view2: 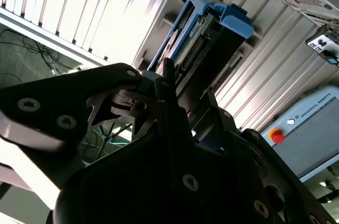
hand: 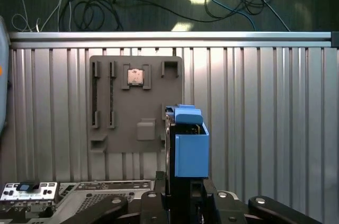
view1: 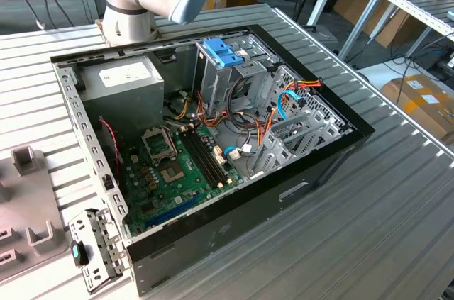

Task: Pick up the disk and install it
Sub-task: 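Pick up the disk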

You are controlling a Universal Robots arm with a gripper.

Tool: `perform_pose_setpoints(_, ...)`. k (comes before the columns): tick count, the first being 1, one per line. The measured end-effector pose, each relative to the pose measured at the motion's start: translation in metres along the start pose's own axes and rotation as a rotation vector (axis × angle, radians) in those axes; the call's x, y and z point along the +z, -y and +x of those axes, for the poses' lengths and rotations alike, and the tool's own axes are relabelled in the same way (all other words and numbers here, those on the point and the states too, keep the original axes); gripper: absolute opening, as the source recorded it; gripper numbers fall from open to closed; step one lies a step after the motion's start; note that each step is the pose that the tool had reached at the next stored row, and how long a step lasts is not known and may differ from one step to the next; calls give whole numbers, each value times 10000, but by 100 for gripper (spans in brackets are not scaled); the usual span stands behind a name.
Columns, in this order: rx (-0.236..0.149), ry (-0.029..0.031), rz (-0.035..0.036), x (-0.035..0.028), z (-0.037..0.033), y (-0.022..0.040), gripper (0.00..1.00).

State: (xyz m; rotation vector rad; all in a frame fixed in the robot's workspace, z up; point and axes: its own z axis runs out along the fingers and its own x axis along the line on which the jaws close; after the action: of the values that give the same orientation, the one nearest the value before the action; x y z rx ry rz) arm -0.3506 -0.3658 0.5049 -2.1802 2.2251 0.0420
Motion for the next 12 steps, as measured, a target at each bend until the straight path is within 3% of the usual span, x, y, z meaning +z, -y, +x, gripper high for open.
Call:
perform_pose_setpoints(8, 0, 0, 1, 0, -5, 258, 35)
perform_pose_setpoints(12, 0, 0, 1, 0, -9, 430, 35)
